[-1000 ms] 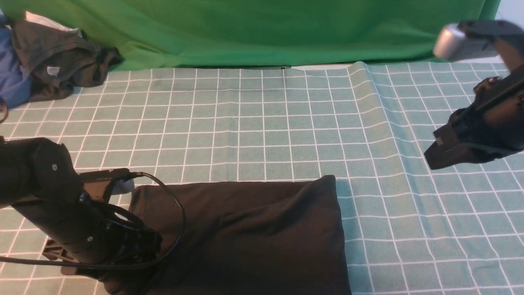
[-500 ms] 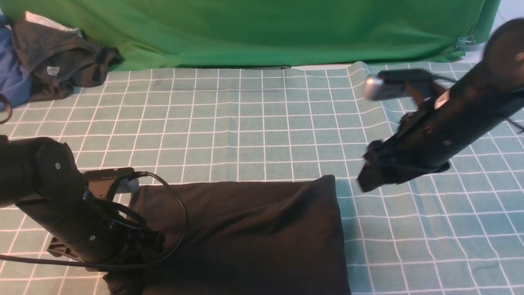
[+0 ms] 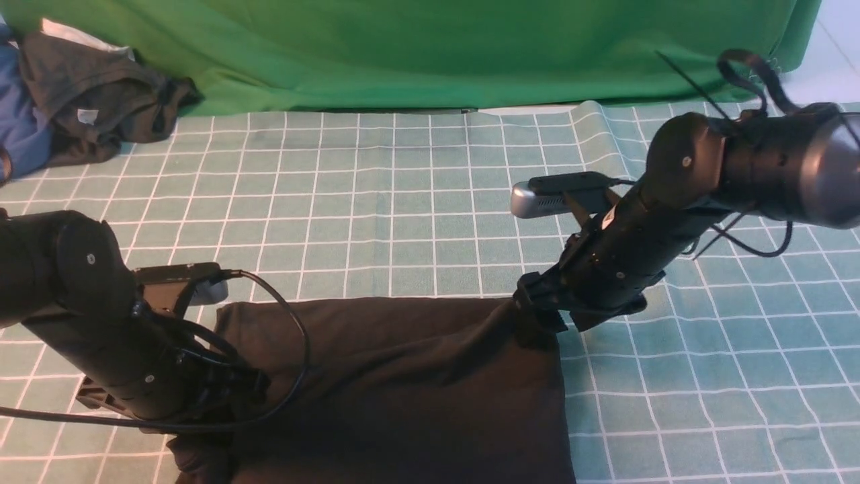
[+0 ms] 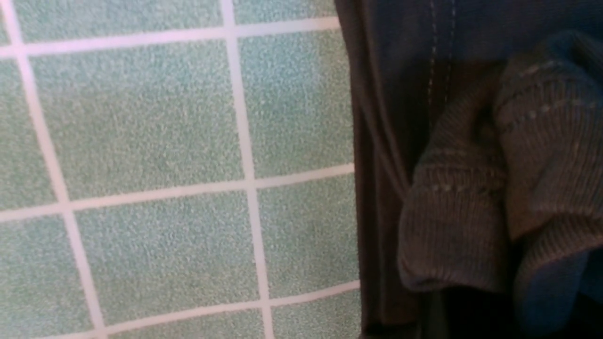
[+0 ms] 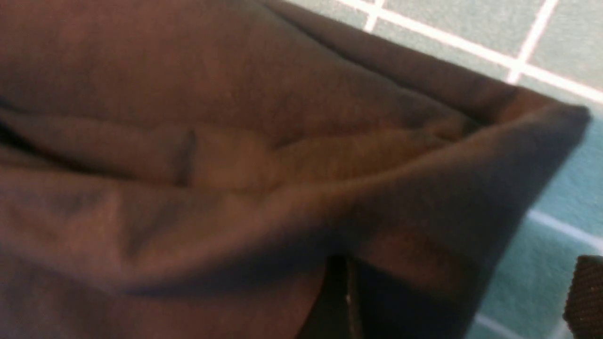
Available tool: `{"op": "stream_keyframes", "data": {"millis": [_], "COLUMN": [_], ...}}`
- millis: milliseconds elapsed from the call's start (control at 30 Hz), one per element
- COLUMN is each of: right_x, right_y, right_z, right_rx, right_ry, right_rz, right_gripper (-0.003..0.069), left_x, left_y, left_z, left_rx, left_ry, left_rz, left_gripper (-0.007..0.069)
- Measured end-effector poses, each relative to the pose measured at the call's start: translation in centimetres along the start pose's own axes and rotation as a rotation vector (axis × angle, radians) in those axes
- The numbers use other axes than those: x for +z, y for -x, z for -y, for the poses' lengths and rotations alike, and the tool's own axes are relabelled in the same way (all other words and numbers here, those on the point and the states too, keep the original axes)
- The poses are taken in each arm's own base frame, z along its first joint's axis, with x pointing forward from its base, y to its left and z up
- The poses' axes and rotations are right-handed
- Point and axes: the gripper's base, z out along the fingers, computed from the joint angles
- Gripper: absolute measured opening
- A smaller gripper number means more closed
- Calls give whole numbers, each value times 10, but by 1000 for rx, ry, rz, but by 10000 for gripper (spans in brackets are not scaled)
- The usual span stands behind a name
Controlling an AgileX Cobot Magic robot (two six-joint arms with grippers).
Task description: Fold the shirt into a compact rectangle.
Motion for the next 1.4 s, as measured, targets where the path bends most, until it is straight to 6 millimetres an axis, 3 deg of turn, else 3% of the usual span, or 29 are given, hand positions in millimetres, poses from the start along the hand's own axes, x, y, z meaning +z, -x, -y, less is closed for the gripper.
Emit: {"op": "stream_keyframes", "data": {"millis": [200, 300, 467, 533, 833, 1267, 1400], "right_x": [12, 15, 16, 15, -17, -30, -40], "right_y": [2, 4, 5, 6, 27, 46, 56], "right_z": [3, 4, 3, 2, -1, 4, 16], "right_rx": [13, 20, -36, -57, -93, -104, -73], "right_ry": [2, 4, 11, 12, 5, -36, -50], "right_rz": [-22, -19, -8, -3, 110, 251, 300], "right_gripper": [540, 424, 119, 71, 64, 63, 63], "left_x": [0, 0, 0, 0, -11, -50, -56], "left_y": [0, 0, 2, 3, 11, 51, 59], "left_z": [0, 1, 3, 3, 5, 14, 15], "left_rx": [10, 9, -17, -24, -15, 12, 23], "left_ry": [-5, -9, -33, -37, -34, -40, -34], "left_rz": [1, 4, 24, 34, 105, 306, 348], "left_gripper": [33, 33, 33, 33, 33, 33, 33]}}
